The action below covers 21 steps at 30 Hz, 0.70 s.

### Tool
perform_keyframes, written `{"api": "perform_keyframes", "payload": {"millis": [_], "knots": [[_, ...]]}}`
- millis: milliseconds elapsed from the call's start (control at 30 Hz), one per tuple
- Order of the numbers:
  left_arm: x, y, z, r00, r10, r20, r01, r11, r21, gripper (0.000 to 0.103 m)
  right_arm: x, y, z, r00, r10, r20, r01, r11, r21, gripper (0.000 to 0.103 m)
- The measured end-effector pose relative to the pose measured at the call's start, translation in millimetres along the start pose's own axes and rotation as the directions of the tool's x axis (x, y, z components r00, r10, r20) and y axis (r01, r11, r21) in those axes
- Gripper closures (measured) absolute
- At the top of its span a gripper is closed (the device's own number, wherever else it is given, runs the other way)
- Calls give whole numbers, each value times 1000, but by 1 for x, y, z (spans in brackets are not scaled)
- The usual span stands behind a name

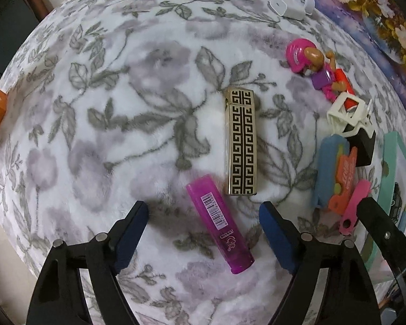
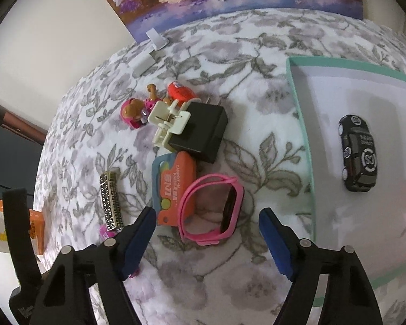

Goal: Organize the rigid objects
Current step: 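Grasp the pink lighter with the left tool while the right tool grasps the pink watch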

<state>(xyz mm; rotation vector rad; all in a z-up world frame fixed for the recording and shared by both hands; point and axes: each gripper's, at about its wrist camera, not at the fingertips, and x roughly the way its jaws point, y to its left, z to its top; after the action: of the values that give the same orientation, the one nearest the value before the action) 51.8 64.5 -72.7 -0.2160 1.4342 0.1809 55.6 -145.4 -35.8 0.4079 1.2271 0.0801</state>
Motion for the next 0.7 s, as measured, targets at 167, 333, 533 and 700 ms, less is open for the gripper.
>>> {"api": "perform_keyframes", "payload": {"millis": [167,333,533,700], "knots": [[2,-11,-1,999,38,12,-38,999,28,30,10,-2,-2,1000,2,-16,-2,1000,9,28],[-4,-25,5,999,37,24,-38,997,68,45,17,-1,-3,1000,-8,-21,8,1000,8,33],[-9,-39,5,999,28,36,-32,994,107,65,17,-3,-2,999,35,-17,-34,999,35,46],[-11,-49,6,999,17,42,-22,993,119,81,17,-5,-2,999,48,-17,-47,998,42,49]]}}
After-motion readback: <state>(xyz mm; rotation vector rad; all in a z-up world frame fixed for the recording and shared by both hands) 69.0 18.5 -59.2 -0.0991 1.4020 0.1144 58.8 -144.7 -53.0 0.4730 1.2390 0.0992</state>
